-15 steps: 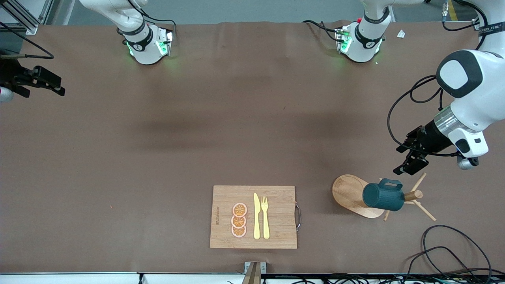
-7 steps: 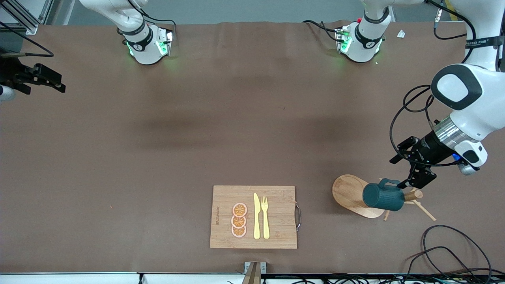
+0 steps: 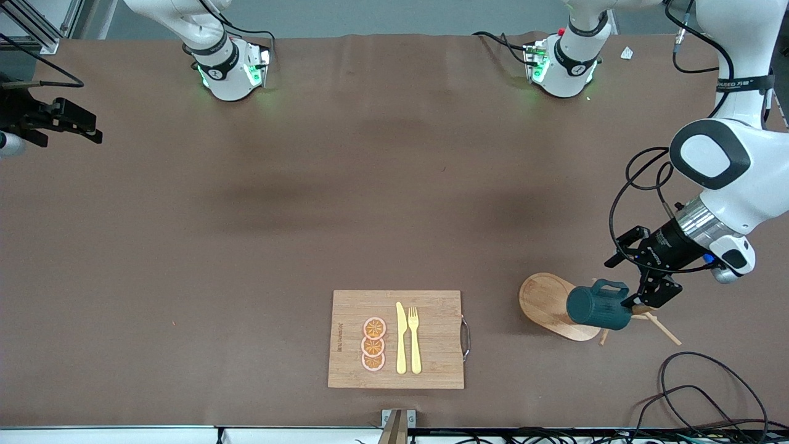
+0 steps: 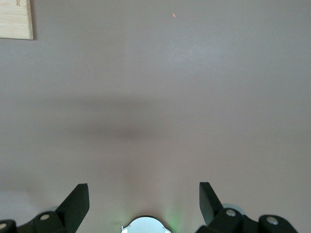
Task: Transfer cup from left to right arm and place
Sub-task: 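Move the left gripper toward the teal mug on the wooden stand, then close the left gripper around the teal mug's body, then lift the mug off the stand and carry it toward the table middle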
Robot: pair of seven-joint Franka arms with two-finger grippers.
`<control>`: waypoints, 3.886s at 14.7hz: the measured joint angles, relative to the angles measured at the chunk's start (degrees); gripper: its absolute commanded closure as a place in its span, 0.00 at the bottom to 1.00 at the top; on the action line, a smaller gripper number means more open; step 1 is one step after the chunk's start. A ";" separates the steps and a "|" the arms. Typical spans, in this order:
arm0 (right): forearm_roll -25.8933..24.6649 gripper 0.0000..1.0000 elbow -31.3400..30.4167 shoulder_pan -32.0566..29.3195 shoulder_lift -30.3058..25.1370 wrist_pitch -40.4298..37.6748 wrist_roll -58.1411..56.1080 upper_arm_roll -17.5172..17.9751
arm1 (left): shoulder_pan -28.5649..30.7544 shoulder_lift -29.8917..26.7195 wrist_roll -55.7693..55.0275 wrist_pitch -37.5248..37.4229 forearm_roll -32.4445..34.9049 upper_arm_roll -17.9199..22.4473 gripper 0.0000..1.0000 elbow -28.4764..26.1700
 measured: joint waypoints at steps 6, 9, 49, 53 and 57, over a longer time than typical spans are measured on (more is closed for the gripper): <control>0.00 0.00 0.03 0.01 0.00 0.00 -0.05 0.04 | -1.05 3.26 -0.12 3.93 -0.12 -0.23 0.00 1.55; 0.00 0.00 0.27 0.01 -0.01 0.07 -0.07 0.05 | -1.44 4.59 -0.13 4.54 -0.13 -0.25 0.00 2.10; 0.02 0.00 1.55 0.33 -0.04 -0.07 -0.07 0.62 | -14.59 5.45 -4.29 -5.98 24.16 -2.38 0.44 12.81; 0.02 0.00 1.59 0.35 -0.04 -0.07 -0.08 0.68 | -22.08 7.43 -4.77 -9.76 36.47 -2.34 0.44 16.51; 0.02 0.00 1.60 0.36 -0.04 -0.07 -0.07 0.69 | -29.29 12.36 -7.43 -9.80 48.49 -2.21 0.45 19.57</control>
